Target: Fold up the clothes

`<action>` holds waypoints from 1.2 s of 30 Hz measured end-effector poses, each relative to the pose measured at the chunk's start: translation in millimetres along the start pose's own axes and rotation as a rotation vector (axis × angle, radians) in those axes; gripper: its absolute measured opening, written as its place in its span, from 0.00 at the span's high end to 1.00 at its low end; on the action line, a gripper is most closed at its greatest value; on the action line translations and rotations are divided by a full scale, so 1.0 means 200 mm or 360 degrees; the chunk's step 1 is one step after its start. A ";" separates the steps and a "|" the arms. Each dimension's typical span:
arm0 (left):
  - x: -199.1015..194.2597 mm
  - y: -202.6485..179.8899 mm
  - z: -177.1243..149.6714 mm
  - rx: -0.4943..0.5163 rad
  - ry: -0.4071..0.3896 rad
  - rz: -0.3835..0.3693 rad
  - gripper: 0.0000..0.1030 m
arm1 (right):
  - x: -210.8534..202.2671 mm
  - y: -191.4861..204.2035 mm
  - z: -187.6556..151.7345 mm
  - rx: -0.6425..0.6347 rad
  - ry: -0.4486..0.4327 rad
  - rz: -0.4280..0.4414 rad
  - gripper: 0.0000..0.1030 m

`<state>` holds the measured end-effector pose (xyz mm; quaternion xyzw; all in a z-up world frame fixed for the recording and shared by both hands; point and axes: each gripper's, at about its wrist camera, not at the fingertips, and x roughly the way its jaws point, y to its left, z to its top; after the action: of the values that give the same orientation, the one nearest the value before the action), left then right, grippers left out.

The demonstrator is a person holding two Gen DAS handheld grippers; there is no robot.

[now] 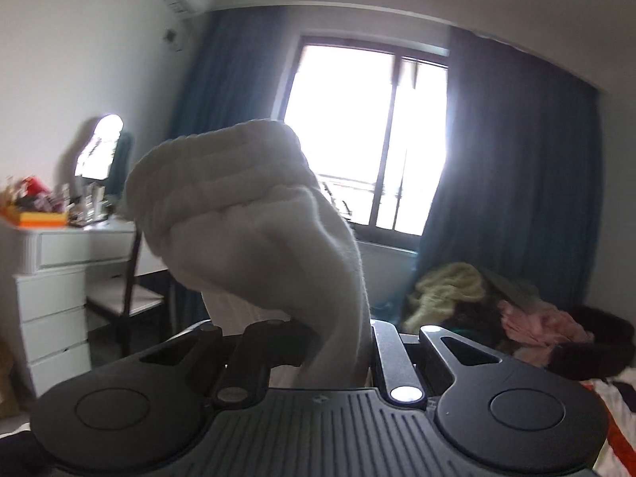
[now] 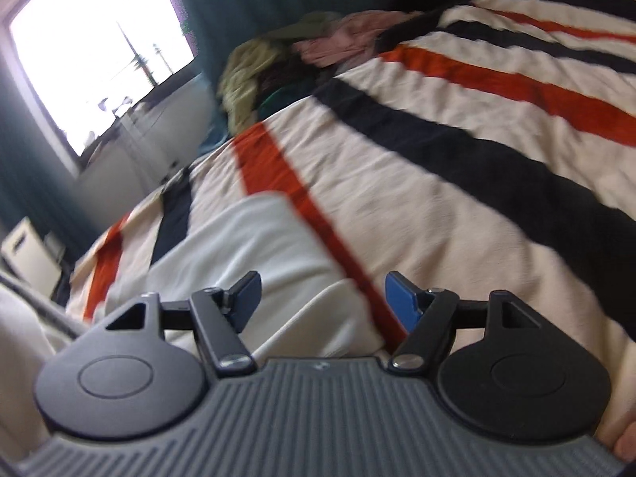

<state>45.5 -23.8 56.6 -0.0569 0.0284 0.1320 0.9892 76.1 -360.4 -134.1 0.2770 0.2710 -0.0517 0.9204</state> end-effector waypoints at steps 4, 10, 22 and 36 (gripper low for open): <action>0.01 -0.38 -0.20 0.0170 0.0007 -0.0159 0.87 | -0.01 -0.08 0.05 0.0130 -0.0046 -0.0113 0.29; -0.03 -0.80 -0.74 0.0432 0.0314 -0.0455 0.86 | -0.08 -0.17 0.11 0.0288 -0.0159 -0.0120 0.29; 0.18 -0.60 -0.92 0.0499 0.0637 -0.0556 0.34 | -0.05 -0.23 0.12 0.0380 -0.0132 -0.0101 0.29; -0.09 0.24 -0.51 0.0395 0.0777 -0.0560 0.06 | -0.10 -0.15 0.07 0.0389 -0.0127 0.0262 0.29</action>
<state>10.9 4.6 -48.6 0.0302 0.2706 -0.0631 0.9602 58.0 -395.1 -127.5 0.4060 0.2022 -0.0196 0.8910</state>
